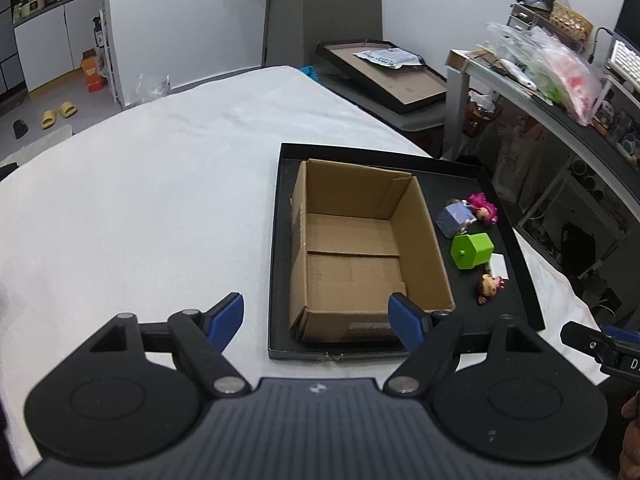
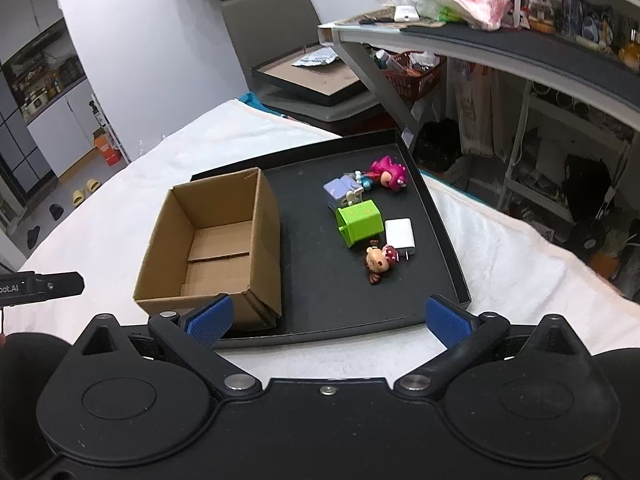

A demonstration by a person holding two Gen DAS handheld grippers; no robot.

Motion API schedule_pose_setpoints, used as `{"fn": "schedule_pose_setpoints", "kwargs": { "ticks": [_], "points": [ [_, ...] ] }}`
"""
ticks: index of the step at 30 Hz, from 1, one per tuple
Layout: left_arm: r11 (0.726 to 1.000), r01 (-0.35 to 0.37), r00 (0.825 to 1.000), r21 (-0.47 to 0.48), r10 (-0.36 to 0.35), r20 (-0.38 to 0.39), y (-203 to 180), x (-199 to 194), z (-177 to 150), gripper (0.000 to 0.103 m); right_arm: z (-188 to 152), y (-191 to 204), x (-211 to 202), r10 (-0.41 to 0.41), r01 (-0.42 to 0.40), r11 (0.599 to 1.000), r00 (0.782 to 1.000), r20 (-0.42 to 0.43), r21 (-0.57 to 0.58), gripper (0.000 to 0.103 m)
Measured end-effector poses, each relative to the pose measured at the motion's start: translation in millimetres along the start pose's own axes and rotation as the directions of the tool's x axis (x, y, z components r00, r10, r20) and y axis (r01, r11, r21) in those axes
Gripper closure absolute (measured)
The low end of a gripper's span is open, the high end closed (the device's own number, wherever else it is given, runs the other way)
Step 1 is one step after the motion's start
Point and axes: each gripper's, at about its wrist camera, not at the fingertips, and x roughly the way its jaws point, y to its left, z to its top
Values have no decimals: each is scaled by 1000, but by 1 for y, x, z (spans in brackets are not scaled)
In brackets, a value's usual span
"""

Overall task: Organize rigid objects
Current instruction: 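Move the right gripper over the small doll figure with pink bow and grasp it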

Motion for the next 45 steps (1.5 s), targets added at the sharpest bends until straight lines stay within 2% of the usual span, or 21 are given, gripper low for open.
{"fn": "schedule_pose_setpoints", "kwargs": {
  "ticks": [7, 11, 17, 24, 31, 34, 39, 45],
  "points": [
    [1000, -9, 999, -16, 9, -32, 5, 26, 5, 28, 5, -12, 23, -7, 8, 999, 1000, -13, 49, 3],
    [1000, -11, 999, -8, 10, -46, 3, 41, 8, 29, 9, -25, 34, -12, 12, 997, 1000, -8, 79, 13],
    [1000, -13, 997, -18, 11, -79, 6, 64, 10, 36, 11, -38, 60, -10, 13, 994, 1000, -24, 109, 21],
    [1000, -16, 994, -20, 13, -105, 2, 88, 17, 44, 15, -46, 95, -13, 18, 989, 999, -39, 144, 22],
    [999, -51, 991, 7, 52, -124, -6, 111, 23, 52, 14, -55, 122, -11, 16, 980, 1000, -27, 200, 23],
    [998, -67, 990, 11, 67, -127, -7, 120, 26, 53, 12, -58, 131, -24, 26, 974, 1000, -14, 224, 28],
    [993, -115, 986, 9, 115, -118, -9, 131, 27, 55, 14, -63, 146, -57, 57, 968, 998, -7, 244, 28],
    [991, -134, 984, 14, 134, -118, -13, 139, 29, 65, 15, -62, 166, -64, 63, 962, 998, -6, 267, 29]
  ]
}}
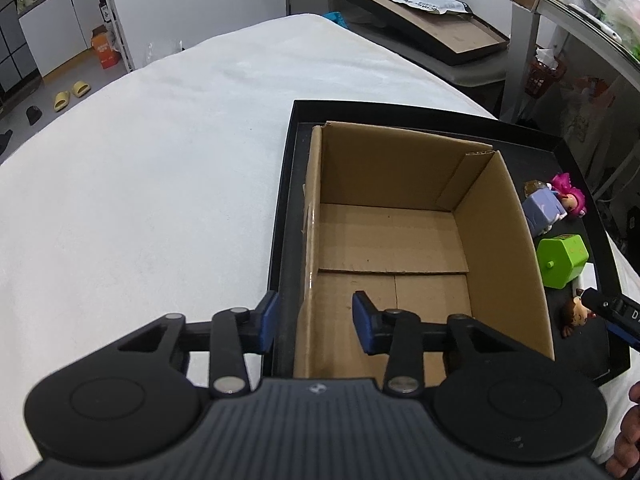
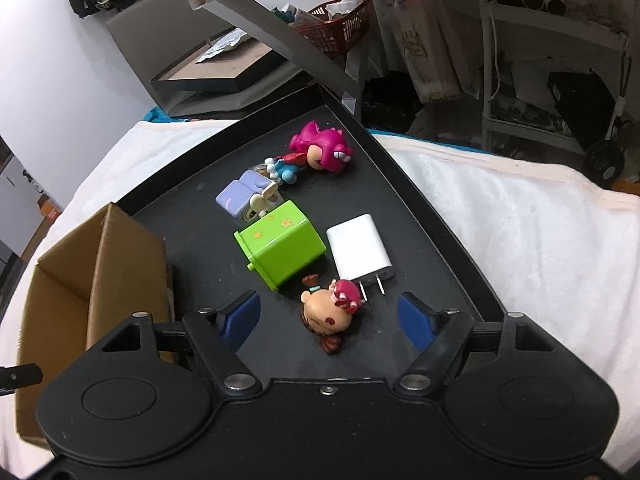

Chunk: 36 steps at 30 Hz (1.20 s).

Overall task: Organize rigid objects
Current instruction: 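Move the right gripper over the small doll figure with pink bow and grasp it, then carry the doll figure into the cardboard box with the right gripper and release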

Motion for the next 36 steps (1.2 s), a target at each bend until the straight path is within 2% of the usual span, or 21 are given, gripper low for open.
{"fn": "schedule_pose_setpoints", "kwargs": {
  "ticks": [4, 10, 13, 15, 18, 20, 29, 36],
  "points": [
    [1000, -4, 1000, -14, 5, 6, 0, 5, 0, 66, 0, 1, 9, -13, 13, 1000, 1000, 6, 19, 29],
    [1000, -4, 1000, -5, 4, 30, -5, 9, -2, 76, -6, 5, 24, -17, 17, 999, 1000, -5, 31, 32],
    [1000, -1, 999, -18, 2, 42, -4, 10, -1, 79, -7, 9, 28, -21, 20, 1000, 1000, 5, 23, 43],
    [999, 8, 999, -42, -6, 50, 0, 10, -1, 81, -9, 9, 31, -28, 28, 999, 1000, 0, 24, 60],
    [999, 11, 997, -42, -8, 72, 0, 11, -4, 85, -13, 8, 28, -17, 16, 999, 1000, 26, 29, 61],
    [999, 18, 997, -37, -15, 82, -1, 12, -4, 94, -15, 9, 23, -13, 13, 1000, 999, 40, 12, 61],
    [997, 64, 993, -46, -59, 102, 3, 10, -5, 93, -16, 17, -2, -4, 6, 999, 998, 64, -39, 61],
    [996, 67, 991, -63, -59, 120, 9, 7, -6, 93, -15, 31, -22, 1, 6, 996, 997, 78, -88, 61]
  ]
}}
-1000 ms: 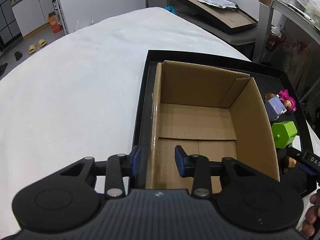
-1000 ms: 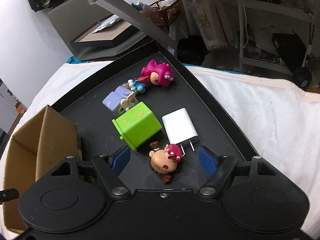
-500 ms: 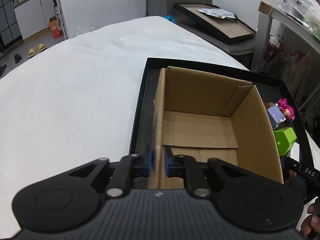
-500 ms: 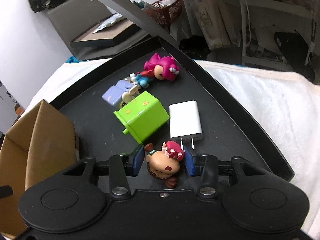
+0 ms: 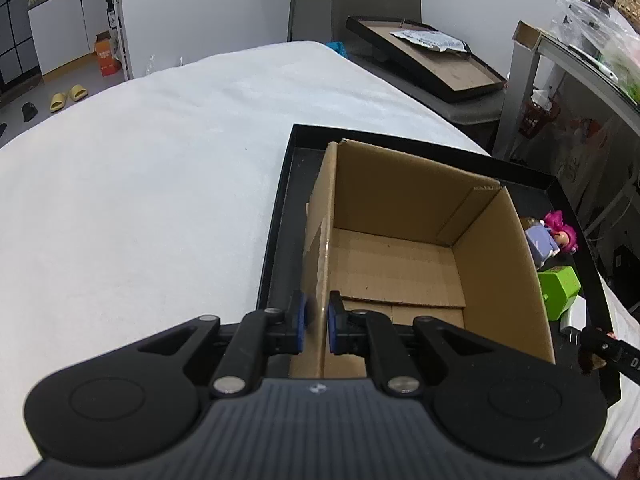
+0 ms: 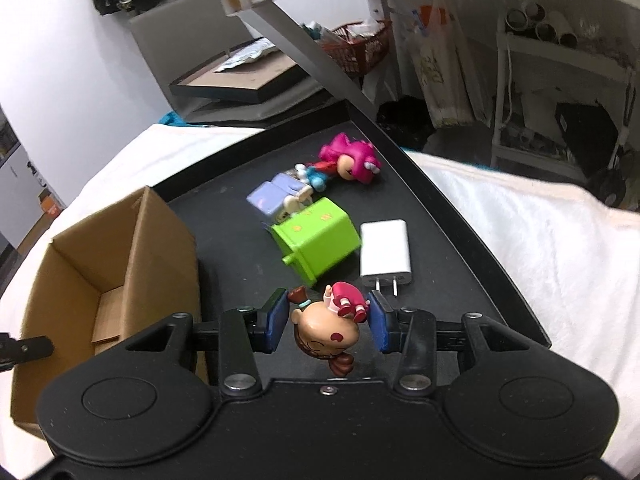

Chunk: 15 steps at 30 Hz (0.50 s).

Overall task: Organize rigid objects
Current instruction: 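Carry the doll figure into the cardboard box with the right gripper and release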

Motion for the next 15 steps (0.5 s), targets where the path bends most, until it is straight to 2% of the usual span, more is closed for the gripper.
{"fn": "schedule_pose_setpoints", "kwargs": {
  "ticks": [5, 15],
  "points": [
    [1000, 0, 1000, 7, 0, 29, 0, -5, -1, 92, 10, 15, -14, 10, -10, 999, 1000, 20, -45, 61],
    [1000, 11, 1000, -27, -11, 0, 8, -1, 0, 92, 35, 51, -37, 60, -54, 994, 997, 56, -93, 61]
  ]
}}
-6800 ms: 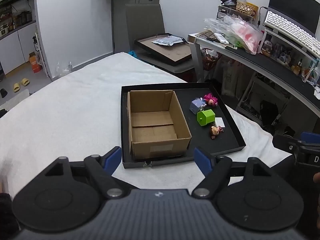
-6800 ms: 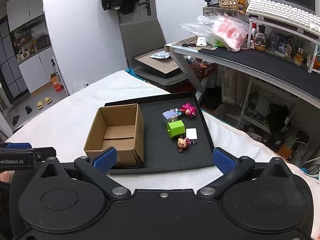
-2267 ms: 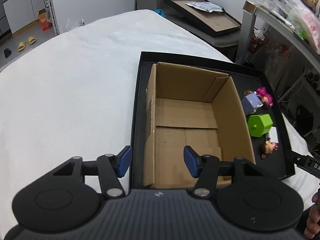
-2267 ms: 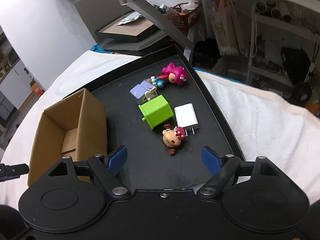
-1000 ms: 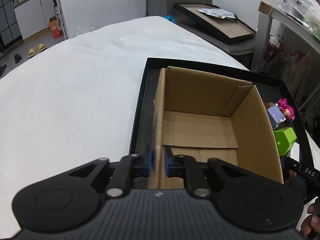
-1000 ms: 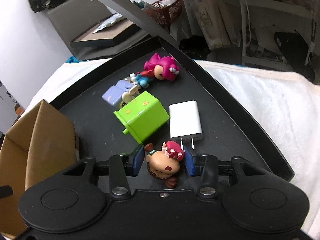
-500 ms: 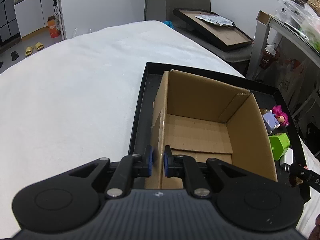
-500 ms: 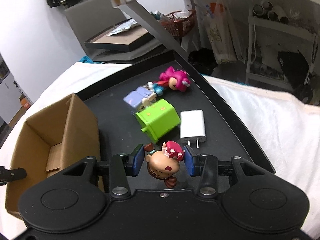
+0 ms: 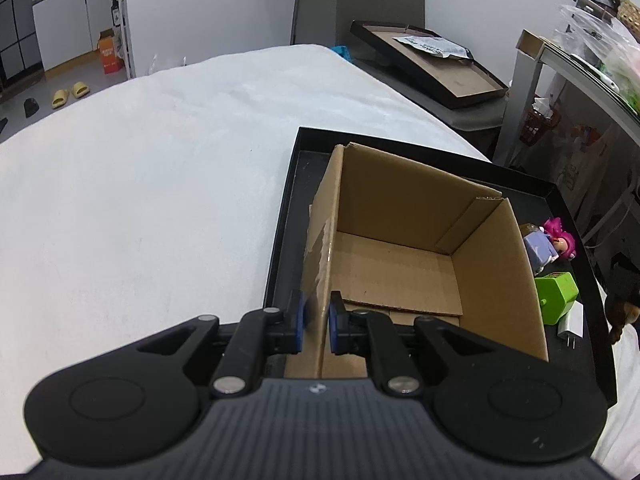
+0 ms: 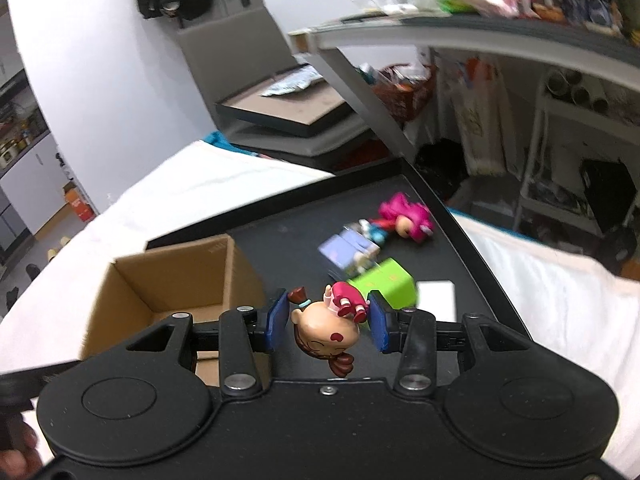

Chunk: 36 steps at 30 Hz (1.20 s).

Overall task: Organize rigid objects
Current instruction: 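Carry the doll figure into the cardboard box with the right gripper and release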

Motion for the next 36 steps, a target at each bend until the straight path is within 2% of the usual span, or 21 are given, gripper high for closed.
{"fn": "schedule_pose_setpoints", "kwargs": {
  "ticks": [12, 23, 32, 36],
  "points": [
    [1000, 26, 999, -18, -26, -26, 5, 5, 1, 92, 12, 49, 6, 54, -55, 997, 998, -15, -48, 61],
    [998, 45, 998, -39, -47, -33, 10, 8, 1, 92, 12, 90, 26, 96, -104, 989, 992, -76, -109, 61],
    [997, 57, 997, -56, -59, -39, 14, 9, 2, 92, 16, 110, 42, 135, -146, 985, 984, -114, -93, 61],
    [996, 64, 997, -63, -67, -39, 17, 10, 1, 92, 19, 111, 54, 191, -199, 979, 968, -162, -37, 60]
  ]
}}
